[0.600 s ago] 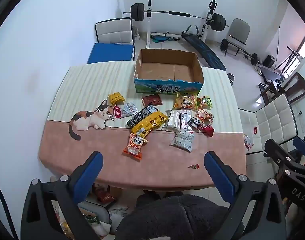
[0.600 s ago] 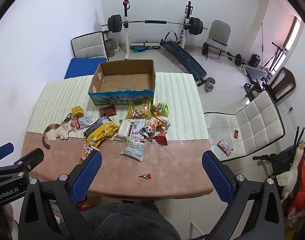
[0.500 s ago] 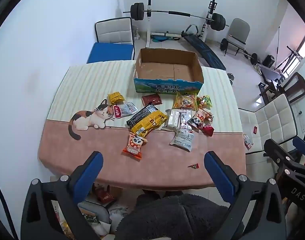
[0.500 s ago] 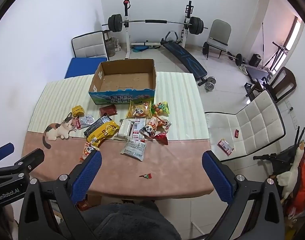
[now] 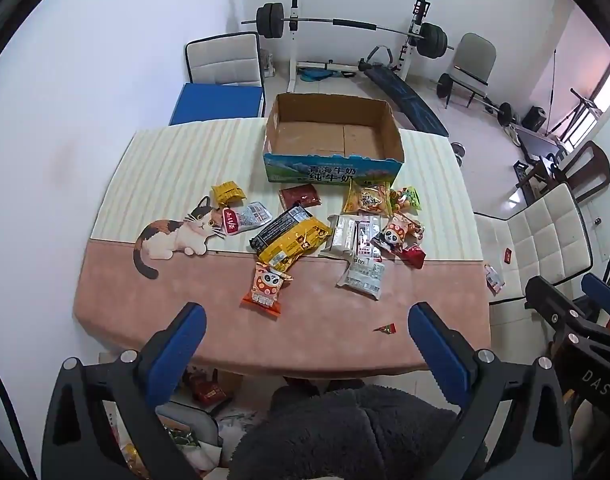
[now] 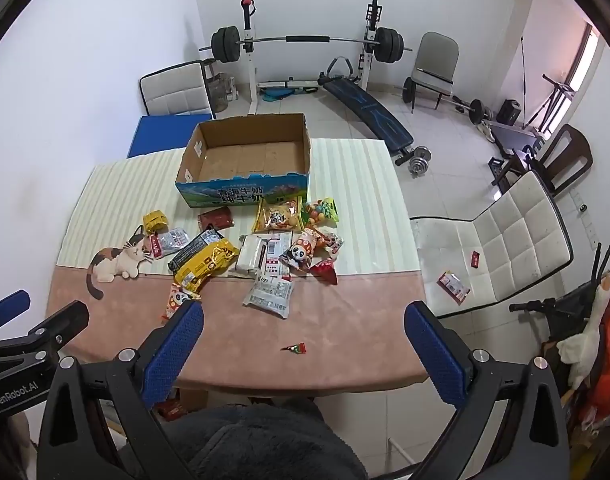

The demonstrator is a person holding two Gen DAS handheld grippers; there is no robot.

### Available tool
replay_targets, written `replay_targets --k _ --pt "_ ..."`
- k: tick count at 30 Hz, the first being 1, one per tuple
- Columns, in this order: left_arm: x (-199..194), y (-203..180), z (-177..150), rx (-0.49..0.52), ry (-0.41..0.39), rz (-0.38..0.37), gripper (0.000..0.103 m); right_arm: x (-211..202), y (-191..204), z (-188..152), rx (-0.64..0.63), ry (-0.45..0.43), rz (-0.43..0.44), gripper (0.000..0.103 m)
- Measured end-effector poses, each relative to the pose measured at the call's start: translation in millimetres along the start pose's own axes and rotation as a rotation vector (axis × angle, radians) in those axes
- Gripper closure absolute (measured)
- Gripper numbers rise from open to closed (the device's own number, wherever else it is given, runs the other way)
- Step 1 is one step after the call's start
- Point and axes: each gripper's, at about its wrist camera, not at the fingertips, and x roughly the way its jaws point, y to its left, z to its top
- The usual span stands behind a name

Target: Organize snacks

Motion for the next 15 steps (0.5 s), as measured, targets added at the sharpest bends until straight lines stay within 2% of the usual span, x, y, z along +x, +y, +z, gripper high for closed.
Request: replay_targets --k 15 --pt "5.1 -2.1 -1.3 0.007 0.027 -0.036 0.000 3.6 1.1 -2.8 0.004 0.013 0.003 0.001"
